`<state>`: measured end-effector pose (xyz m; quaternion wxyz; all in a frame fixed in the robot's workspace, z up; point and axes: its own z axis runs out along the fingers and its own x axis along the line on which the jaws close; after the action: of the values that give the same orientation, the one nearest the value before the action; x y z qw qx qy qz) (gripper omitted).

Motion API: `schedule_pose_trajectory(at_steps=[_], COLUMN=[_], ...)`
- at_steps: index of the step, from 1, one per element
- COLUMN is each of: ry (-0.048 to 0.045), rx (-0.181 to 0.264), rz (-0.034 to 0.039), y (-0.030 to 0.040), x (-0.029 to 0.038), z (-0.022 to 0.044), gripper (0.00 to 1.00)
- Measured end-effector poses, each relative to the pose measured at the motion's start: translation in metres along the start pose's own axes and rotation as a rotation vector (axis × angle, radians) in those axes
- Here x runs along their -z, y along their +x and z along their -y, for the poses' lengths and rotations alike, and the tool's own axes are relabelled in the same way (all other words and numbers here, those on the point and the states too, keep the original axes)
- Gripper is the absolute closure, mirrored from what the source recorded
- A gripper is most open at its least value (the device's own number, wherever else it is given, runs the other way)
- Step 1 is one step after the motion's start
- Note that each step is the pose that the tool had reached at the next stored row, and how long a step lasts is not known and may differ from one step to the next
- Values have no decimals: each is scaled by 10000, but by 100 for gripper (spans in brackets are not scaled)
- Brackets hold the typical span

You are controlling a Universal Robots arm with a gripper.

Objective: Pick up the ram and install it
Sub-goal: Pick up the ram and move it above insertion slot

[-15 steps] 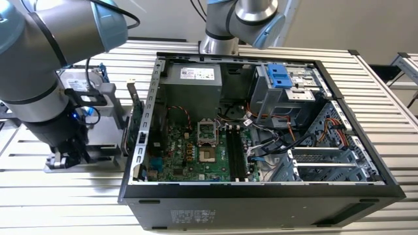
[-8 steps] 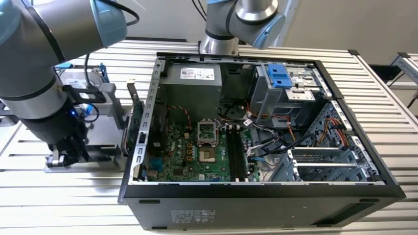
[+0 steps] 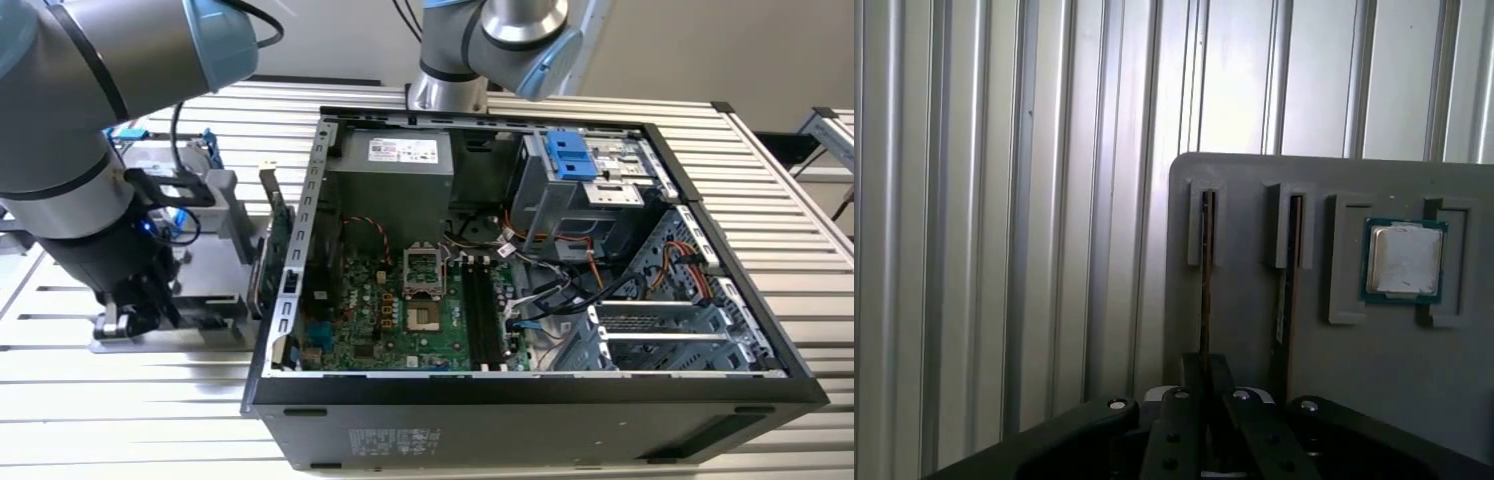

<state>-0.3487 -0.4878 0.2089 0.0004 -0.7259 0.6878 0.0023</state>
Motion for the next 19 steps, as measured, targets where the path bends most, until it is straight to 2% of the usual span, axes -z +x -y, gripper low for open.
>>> schedule_pose_trajectory(at_steps=[19], ry=[1], rx=[-136], rz=[2], y=[-1], x=[146], z=[0], gripper=[100])
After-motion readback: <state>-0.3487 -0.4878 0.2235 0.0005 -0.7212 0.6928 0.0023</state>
